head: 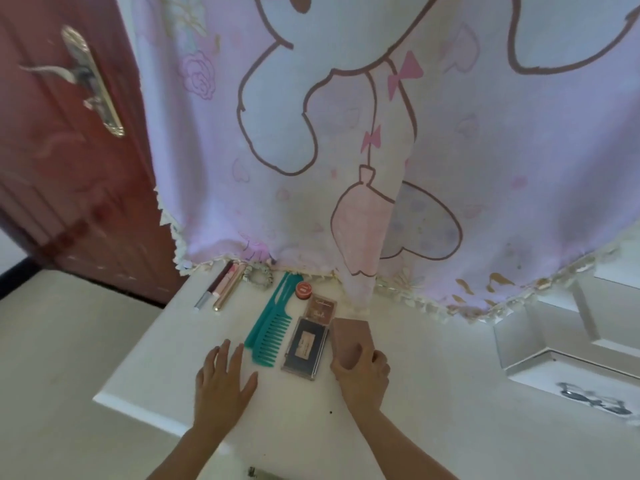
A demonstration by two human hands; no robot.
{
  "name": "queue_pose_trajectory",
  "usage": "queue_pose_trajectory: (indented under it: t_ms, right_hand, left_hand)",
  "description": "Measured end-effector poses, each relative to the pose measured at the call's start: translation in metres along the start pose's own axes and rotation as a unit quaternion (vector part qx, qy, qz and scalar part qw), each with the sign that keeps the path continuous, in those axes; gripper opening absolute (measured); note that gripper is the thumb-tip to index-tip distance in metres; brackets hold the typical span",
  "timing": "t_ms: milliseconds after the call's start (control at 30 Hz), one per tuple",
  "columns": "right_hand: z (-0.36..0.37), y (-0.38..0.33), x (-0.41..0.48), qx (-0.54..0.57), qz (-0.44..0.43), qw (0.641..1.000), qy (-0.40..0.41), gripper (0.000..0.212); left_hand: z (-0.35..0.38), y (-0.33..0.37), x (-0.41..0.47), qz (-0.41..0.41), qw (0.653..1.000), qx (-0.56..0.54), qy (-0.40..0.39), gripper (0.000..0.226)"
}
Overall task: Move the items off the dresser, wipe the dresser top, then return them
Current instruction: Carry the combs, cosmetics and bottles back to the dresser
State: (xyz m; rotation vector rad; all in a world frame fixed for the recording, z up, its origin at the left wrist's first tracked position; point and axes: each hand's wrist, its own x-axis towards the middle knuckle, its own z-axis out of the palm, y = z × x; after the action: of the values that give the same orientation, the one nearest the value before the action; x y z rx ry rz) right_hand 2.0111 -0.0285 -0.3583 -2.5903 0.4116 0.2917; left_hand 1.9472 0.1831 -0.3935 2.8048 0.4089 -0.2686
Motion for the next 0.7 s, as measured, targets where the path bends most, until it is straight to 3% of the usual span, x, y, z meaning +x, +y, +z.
queue_pose_trajectory:
  t_ms: [100,500,700]
  right_hand:
    - [0.01,-0.005,0.004,-0.012,0.002,0.999,0.033,0.061]
    - [0.025,-0.024,0.035,0.013,0.042,0.995,0.088,0.071]
    - [0.034,-0.027,0.04,0.021,0.037,0.993,0.108,0.064]
  left_hand:
    - [-0.011,-0.002,-0.001,-0.02,0.999,0.032,-0.023,0.061]
    - [-0.015,-0.005,0.003,-0.02,0.995,0.04,-0.085,0.067]
    - [-0.019,-0.003,0.005,-0.02,0.993,0.054,-0.107,0.067]
